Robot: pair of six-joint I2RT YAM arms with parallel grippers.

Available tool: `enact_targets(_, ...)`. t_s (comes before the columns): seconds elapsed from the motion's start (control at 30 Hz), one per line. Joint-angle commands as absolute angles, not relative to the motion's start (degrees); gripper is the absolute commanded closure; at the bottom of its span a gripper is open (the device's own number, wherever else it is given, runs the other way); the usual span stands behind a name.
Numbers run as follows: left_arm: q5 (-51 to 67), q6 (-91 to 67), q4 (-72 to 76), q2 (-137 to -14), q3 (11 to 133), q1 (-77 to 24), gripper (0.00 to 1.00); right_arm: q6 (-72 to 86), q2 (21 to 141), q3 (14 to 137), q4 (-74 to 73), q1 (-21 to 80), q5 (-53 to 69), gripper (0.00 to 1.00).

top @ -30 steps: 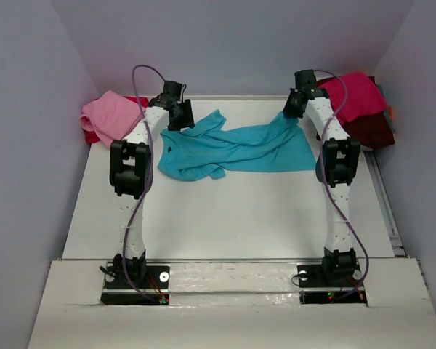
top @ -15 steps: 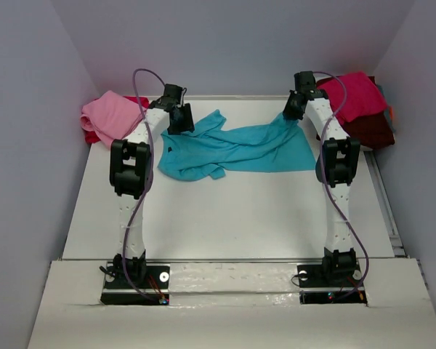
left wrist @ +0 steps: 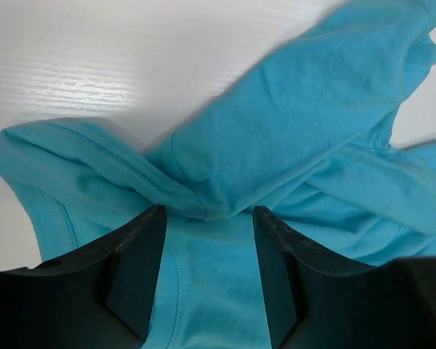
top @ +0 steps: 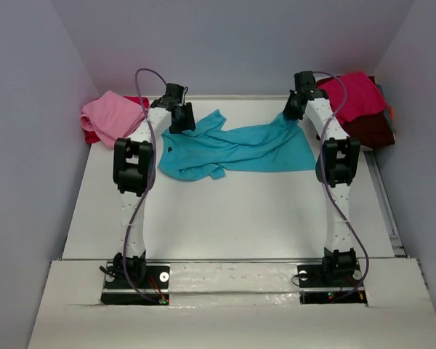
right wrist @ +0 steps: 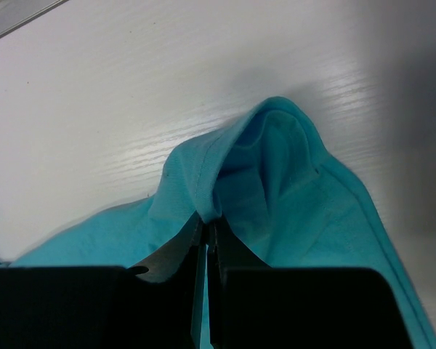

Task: Fold and stack the t-shirts
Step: Flatten out the tshirt

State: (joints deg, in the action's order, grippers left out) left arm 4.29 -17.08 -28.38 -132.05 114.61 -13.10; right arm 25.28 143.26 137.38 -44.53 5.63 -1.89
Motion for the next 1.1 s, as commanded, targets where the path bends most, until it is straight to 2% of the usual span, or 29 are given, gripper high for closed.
enact_targets(0.0,5.0,-17.6,-29.1,-132.4,117.9,-13.1,0.38,25.0,139.8,137.8,-44.3,5.4,-1.6,0.93)
enact_targets(0.57,4.2,-17.2,-29.5,-132.1,116.5,-13.1,0.38,25.2,140.3,137.5,-44.4,5.4,-1.4,0.93)
enact_targets(1.07,3.9,-17.7,-29.4,-134.7,116.3,-13.1,0.43,24.9,140.3,137.5,-44.6,5.4,-1.8,0.93)
